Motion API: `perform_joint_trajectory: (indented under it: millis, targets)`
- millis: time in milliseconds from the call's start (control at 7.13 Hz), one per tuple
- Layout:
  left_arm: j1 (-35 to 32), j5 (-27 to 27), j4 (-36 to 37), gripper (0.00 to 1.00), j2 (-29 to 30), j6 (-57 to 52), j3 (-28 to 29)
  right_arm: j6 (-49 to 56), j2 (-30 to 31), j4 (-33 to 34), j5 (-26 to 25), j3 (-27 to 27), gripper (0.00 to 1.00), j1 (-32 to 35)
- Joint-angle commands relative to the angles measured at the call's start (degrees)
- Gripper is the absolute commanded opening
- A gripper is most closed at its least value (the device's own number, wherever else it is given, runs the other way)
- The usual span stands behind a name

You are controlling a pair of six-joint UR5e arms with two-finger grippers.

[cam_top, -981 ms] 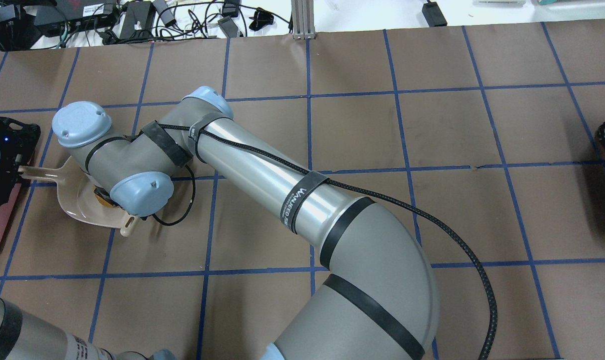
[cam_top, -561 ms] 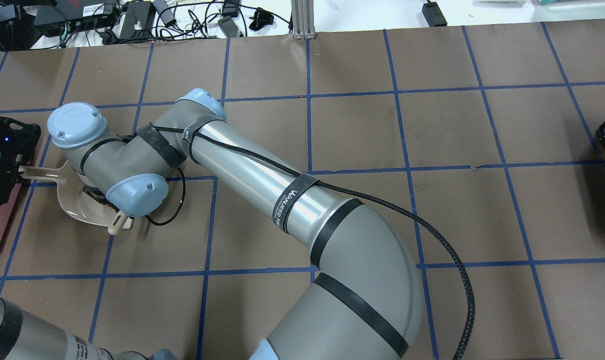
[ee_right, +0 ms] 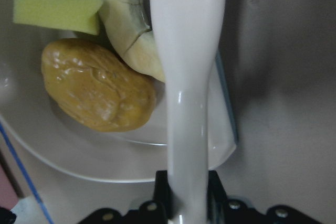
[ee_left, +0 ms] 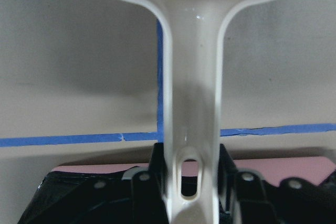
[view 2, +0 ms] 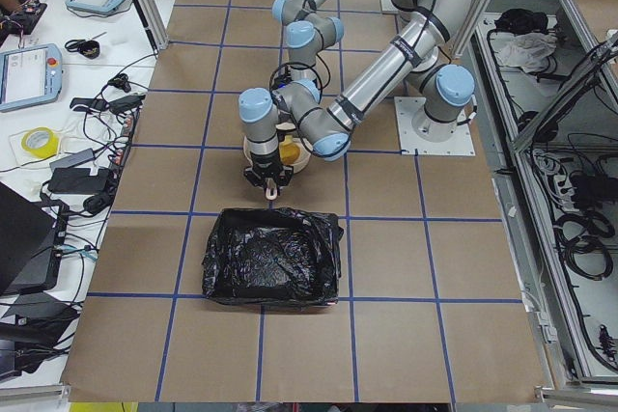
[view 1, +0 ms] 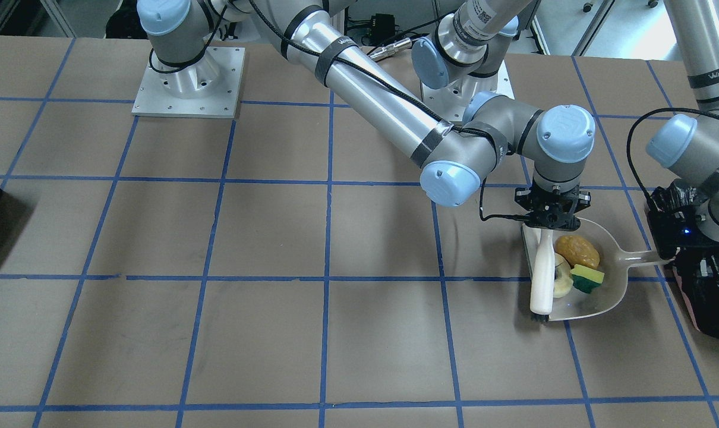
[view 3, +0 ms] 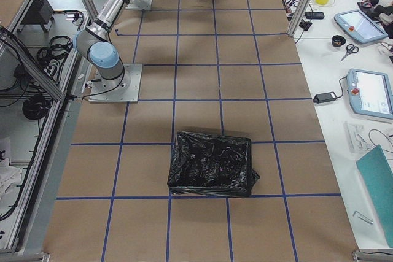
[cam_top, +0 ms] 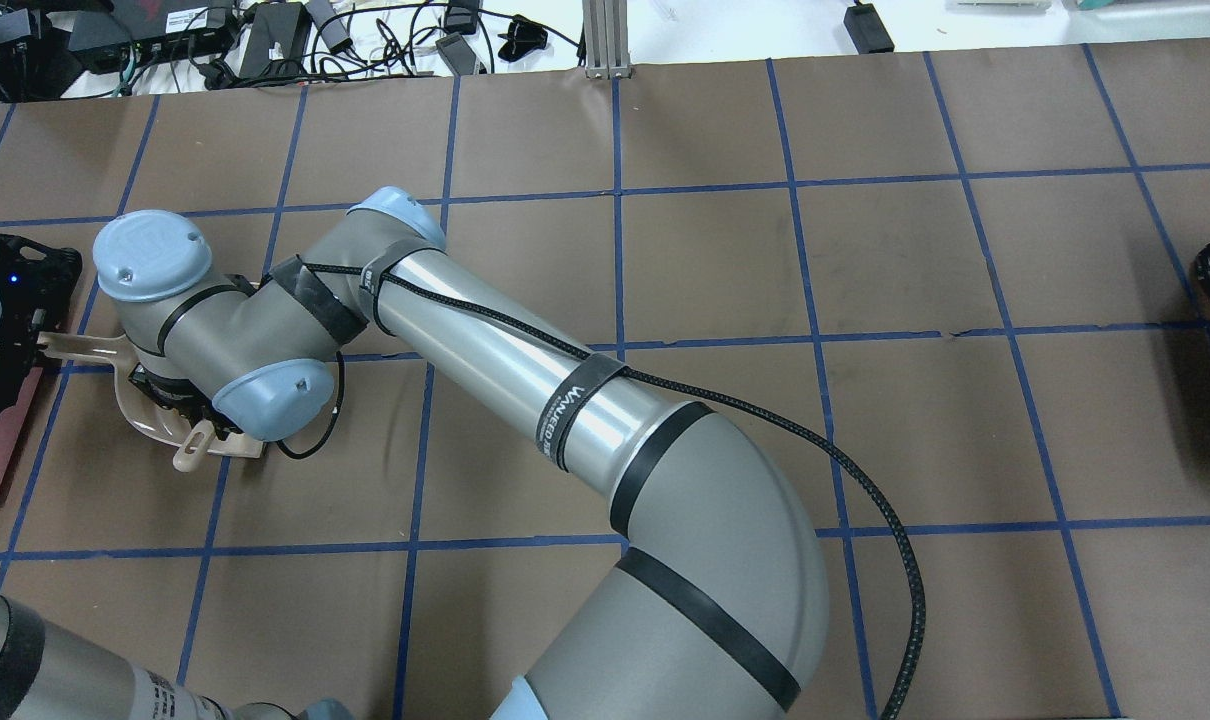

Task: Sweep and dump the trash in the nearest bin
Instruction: 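Sweep the trash into the dustpan with the brush in the right gripper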

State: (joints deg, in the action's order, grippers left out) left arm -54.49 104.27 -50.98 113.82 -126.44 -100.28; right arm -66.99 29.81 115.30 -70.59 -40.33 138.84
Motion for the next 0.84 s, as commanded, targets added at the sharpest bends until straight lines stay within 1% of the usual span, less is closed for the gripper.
perform_joint_trajectory:
  millis: [0, 140, 280, 421, 561, 701]
  targets:
    - [0.0, 0.0, 0.0, 0.00, 0.0, 0.0, 0.1, -1.7, 0.0, 6.8, 5.4, 0.3, 0.00, 0.6]
    - [0.0, -0.1, 0.0, 0.00, 0.0, 0.0, 0.1, -2.0, -0.1, 9.0, 6.4, 0.3, 0.00, 0.7]
    - [0.0, 0.0, 0.0, 0.00, 0.1, 0.0, 0.1, -2.5, -0.4, 11.5, 8.4, 0.5, 0.00, 0.8]
    - [0.0, 0.1, -0.1, 0.00, 0.2, 0.0, 0.1, -3.4, -0.4, 11.9, 8.3, 0.6, 0.00, 1.1]
    - [0.0, 0.1, -0.1, 0.00, 0.4, 0.1, 0.1, -3.2, 0.9, 10.9, 7.3, 0.3, 0.00, 1.2]
    - [0.0, 0.1, -0.1, 0.00, 0.4, 0.1, 0.2, -1.0, 3.3, 6.7, 6.0, -0.5, 0.00, 0.7]
